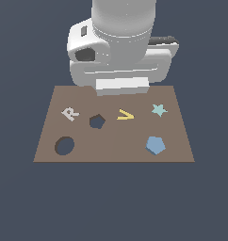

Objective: Insert a designated object into the corresponding slot on a board.

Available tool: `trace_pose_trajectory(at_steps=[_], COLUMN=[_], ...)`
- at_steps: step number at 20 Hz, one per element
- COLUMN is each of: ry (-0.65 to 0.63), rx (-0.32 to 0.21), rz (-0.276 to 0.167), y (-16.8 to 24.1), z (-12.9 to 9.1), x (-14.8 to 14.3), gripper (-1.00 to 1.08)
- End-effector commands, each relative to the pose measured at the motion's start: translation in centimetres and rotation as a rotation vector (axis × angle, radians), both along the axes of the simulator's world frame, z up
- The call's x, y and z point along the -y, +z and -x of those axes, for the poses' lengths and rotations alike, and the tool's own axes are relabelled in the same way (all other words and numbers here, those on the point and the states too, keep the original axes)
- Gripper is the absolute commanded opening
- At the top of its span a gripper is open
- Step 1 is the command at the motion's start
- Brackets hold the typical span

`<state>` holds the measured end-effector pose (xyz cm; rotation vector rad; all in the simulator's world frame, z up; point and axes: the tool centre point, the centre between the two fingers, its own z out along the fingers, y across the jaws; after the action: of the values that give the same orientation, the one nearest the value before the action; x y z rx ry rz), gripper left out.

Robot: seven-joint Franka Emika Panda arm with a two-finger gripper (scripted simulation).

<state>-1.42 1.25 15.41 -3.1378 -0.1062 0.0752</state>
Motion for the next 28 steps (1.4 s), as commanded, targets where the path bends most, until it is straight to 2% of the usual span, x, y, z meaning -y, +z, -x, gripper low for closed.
trace_pose_trajectory(at_steps=[1, 8, 15, 28], ry=[0.000, -0.022, -0.089, -0.306], rx=[0.000, 0.002, 0.009, 0.031], rz=[0.000, 0.000, 0.002, 0.007], y=[0.0, -0.5, -2.1, -7.0], z=[0.0, -0.4, -1.6, -6.7], x=[0.0, -0.7, -2.7, -8.5], gripper=[1.00, 1.00, 1.00, 1.00])
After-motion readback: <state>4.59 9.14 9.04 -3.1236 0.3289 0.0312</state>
